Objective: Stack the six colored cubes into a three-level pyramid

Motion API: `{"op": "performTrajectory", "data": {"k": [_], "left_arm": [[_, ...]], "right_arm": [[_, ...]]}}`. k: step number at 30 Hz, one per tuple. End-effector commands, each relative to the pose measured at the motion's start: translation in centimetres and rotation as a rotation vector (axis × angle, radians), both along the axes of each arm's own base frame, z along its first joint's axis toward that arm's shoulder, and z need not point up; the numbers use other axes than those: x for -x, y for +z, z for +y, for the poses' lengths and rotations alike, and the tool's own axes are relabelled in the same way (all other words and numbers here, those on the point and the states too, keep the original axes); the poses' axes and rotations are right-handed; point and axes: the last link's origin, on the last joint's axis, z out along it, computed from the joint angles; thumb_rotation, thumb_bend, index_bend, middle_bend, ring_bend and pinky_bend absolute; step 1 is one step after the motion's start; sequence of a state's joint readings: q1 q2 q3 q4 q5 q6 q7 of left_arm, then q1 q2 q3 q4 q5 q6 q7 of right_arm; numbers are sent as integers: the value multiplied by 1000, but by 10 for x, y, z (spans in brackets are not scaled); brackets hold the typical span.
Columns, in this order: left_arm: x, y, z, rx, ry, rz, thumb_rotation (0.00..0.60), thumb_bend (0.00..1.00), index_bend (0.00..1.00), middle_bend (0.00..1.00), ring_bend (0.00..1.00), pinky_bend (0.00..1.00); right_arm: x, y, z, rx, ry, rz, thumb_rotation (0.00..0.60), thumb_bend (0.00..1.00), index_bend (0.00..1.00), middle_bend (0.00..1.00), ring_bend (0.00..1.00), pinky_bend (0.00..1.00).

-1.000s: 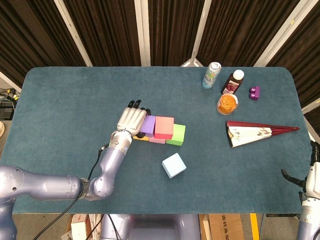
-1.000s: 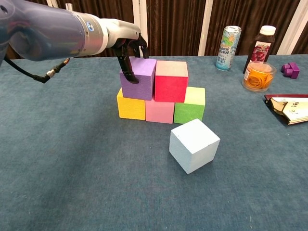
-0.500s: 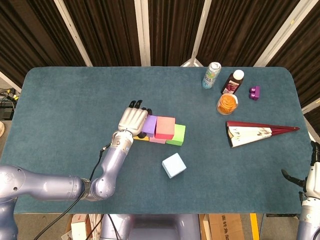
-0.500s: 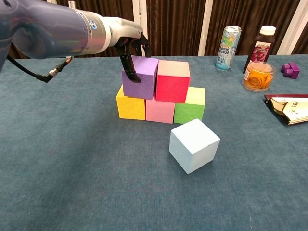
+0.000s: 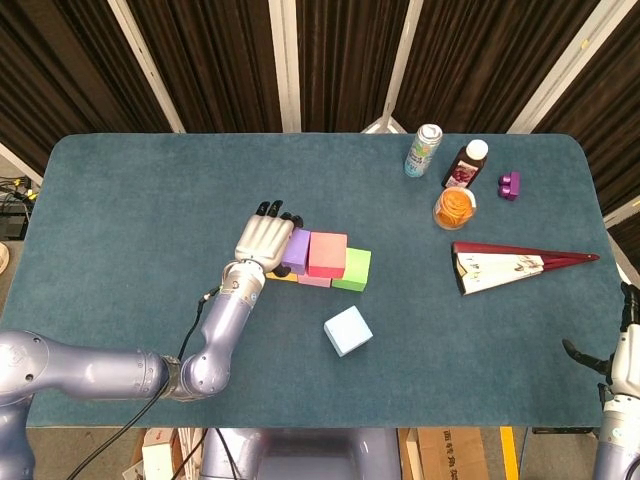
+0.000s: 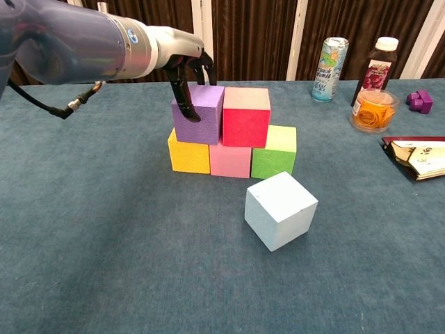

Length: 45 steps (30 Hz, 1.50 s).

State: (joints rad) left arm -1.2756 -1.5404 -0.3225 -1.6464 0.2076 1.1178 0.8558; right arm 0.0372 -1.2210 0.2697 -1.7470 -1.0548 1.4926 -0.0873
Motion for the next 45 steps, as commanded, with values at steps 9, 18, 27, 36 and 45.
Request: {"op": "performTrajectory", "data": {"k": [9, 18, 27, 36, 45], "left_arm": [[-6, 21, -5, -7, -20, 4, 600, 260, 136, 101, 0, 0], [8, 68, -12, -23, -42, -128, 600, 260, 134, 104, 0, 0], [68, 123, -33, -24, -43, -213, 600, 261, 133, 106, 0, 0], [168, 172, -100, -127, -136, -307, 600, 261, 134, 107, 0, 0], [249, 185, -148, -238, -179, -354, 600, 262, 135, 107, 0, 0]], "right_arm": [[0, -1, 0, -6, 0, 0, 600, 94, 46, 81, 81, 0], [-5, -7, -1, -47, 35, -14, 600, 94, 46, 81, 81, 0], [-14, -24, -2, -136, 91, 26, 600, 94, 47, 80, 81, 0], [-25, -42, -4, -298, 234, 108, 600, 95, 51, 81, 81, 0], [-46, -57, -20, -500, 401, 201, 600, 95, 81, 81, 81, 0]]}}
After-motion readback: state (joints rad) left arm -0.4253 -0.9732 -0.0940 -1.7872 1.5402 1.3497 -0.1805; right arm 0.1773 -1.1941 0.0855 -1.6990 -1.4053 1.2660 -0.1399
